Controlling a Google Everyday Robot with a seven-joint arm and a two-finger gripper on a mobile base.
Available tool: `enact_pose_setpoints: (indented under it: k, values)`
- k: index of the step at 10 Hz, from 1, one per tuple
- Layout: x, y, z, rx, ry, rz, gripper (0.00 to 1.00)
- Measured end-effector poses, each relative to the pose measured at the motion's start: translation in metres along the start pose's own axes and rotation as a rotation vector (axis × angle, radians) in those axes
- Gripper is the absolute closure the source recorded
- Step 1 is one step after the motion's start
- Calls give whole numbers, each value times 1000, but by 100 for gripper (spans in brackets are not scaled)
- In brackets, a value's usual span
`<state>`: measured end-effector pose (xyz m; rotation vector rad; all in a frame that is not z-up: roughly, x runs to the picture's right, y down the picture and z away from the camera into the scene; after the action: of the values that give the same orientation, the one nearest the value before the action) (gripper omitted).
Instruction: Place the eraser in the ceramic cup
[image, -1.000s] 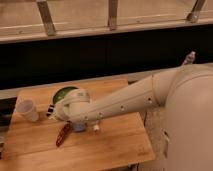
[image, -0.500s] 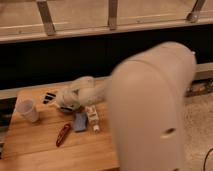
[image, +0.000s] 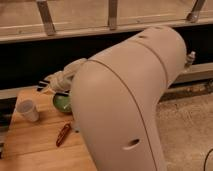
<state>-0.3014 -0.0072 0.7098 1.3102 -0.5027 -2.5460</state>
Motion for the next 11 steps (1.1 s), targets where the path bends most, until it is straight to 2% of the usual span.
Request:
enact_pose_setpoints:
  k: [2, 4, 6, 8, 9, 11]
  values:
    - [-2, -1, 1, 5, -1, 3, 100]
    - [-16, -7, 0, 1, 43, 25, 100]
    - [-40, -10, -22, -38, 103, 40, 100]
    - [-52, -5, -45, -79, 122, 38, 100]
    - [-48, -3, -49, -85, 128, 25, 100]
    - [-34, 10, -45, -80, 134, -12, 100]
